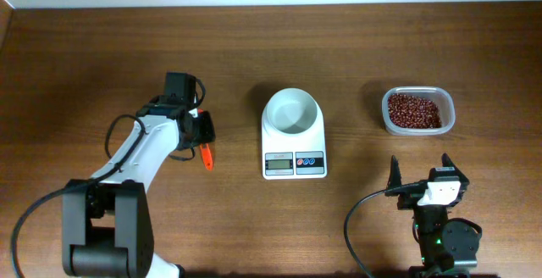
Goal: Scoop item into bowl and weigh 50g on scale
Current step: 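Lift the red scoop with the left gripper toward the scale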
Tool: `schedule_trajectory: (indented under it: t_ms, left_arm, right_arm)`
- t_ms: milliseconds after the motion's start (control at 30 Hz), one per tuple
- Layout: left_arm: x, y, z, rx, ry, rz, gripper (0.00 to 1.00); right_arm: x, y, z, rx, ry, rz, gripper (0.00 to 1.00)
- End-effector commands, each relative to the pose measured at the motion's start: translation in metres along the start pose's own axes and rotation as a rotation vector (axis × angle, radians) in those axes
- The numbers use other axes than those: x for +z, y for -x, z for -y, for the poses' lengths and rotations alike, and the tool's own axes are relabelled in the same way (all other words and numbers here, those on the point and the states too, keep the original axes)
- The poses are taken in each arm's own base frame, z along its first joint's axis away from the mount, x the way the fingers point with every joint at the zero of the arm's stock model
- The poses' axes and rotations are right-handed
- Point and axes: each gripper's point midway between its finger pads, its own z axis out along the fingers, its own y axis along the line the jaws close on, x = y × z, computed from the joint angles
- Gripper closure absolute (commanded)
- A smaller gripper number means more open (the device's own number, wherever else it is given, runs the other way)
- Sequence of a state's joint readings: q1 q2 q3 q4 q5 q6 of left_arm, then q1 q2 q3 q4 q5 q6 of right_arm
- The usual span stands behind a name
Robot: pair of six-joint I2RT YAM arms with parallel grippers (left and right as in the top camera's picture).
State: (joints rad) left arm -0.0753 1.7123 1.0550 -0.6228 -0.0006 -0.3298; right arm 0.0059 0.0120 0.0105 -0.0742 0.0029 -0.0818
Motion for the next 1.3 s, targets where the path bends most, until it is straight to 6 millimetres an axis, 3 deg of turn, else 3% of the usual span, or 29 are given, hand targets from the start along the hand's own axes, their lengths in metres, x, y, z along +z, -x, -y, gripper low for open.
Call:
schedule_trajectory:
  t_ms: [0,133,333,667,900,1100,1267]
  left_arm:
    - [0.016,-0.01,-0.007,0.002,0.036,-0.04,0.58]
    - [0.021,-0.01,0.001,0.023,0.03,-0.033,0.57]
    - [0.035,-0.013,-0.009,0.003,0.091,-0.048,0.6]
    - [0.038,-0.009,-0.008,0.002,0.083,-0.027,0.75]
    - [0.038,-0.009,-0.006,0.002,0.074,-0.028,0.78]
    - [0.026,-0.007,-0.003,-0.025,0.065,-0.064,0.83]
    - [0.006,0.002,0.028,-0.076,-0.156,-0.138,0.84]
  right_arm:
    - [0.0,-0.003,0.004,0.0,-0.018,-0.008,0.01]
    - [0.0,-0.003,0.004,0.0,-0.018,-0.008,0.01]
    - [0.0,-0.003,0.004,0.0,-0.018,-0.008,0.01]
    - [0.0,-0.003,0.004,0.0,-0.018,-0.008,0.01]
    - [0.0,-0.003,0.004,0.0,-0.018,-0.008,0.01]
    - [0.0,-0.003,0.004,0.0,-0.018,-0.008,0.01]
    - [0.0,-0.003,0.004,0.0,-0.018,-0.008,0.01]
